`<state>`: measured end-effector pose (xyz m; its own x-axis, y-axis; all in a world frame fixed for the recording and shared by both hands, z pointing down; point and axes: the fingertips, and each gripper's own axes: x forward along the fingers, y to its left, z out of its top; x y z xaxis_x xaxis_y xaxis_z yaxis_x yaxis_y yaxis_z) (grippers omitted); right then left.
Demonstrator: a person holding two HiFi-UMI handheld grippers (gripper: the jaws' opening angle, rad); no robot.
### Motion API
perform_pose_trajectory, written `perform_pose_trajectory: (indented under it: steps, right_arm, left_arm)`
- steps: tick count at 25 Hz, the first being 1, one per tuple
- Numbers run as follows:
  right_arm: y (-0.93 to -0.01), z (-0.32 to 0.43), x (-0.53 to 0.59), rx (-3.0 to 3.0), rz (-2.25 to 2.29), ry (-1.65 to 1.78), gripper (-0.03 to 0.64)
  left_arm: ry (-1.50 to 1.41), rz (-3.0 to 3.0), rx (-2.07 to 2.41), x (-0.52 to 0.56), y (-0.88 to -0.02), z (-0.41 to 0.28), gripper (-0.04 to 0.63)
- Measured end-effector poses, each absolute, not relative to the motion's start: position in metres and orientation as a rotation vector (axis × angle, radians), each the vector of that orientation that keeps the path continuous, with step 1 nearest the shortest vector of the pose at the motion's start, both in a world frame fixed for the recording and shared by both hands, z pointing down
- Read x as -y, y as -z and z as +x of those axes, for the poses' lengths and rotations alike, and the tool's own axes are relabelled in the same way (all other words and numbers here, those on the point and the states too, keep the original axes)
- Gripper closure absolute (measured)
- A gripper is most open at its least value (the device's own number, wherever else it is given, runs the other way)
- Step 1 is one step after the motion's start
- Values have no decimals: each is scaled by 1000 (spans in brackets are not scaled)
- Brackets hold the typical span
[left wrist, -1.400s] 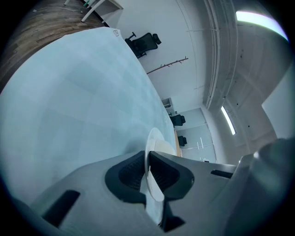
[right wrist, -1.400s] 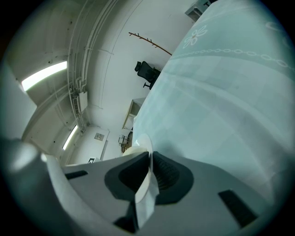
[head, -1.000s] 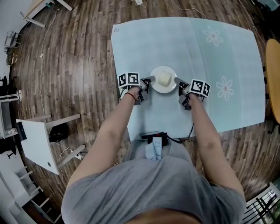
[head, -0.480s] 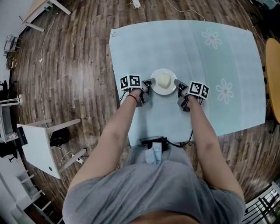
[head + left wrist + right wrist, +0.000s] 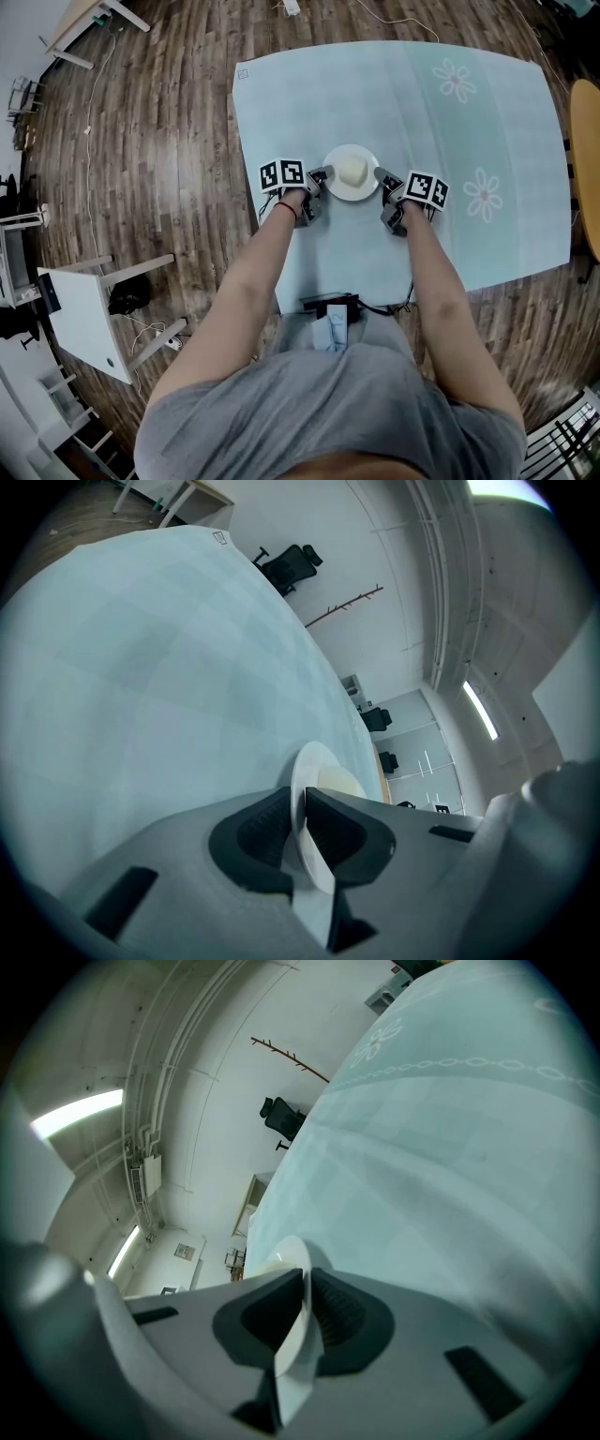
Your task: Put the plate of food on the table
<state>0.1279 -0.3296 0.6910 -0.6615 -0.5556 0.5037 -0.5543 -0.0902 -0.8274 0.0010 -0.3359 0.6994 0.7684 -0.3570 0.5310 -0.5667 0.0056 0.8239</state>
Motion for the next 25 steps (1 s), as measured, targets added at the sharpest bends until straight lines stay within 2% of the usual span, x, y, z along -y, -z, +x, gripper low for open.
perform_pose_trajectory:
  steps: [14,19,25]
  right_arm:
    - [-695,128,329,-2111,-1315,1935,578]
    - [-696,131,330,-2098,-1319,1939,578]
    - [-696,132,330,-2095,-1322,1940,578]
  left_arm:
    - [-194,1588,764,336,-701,0,560]
    - [-224,1591,754,337,-698,7,476]
    - [-324,1598,792,330,-698,-2,465]
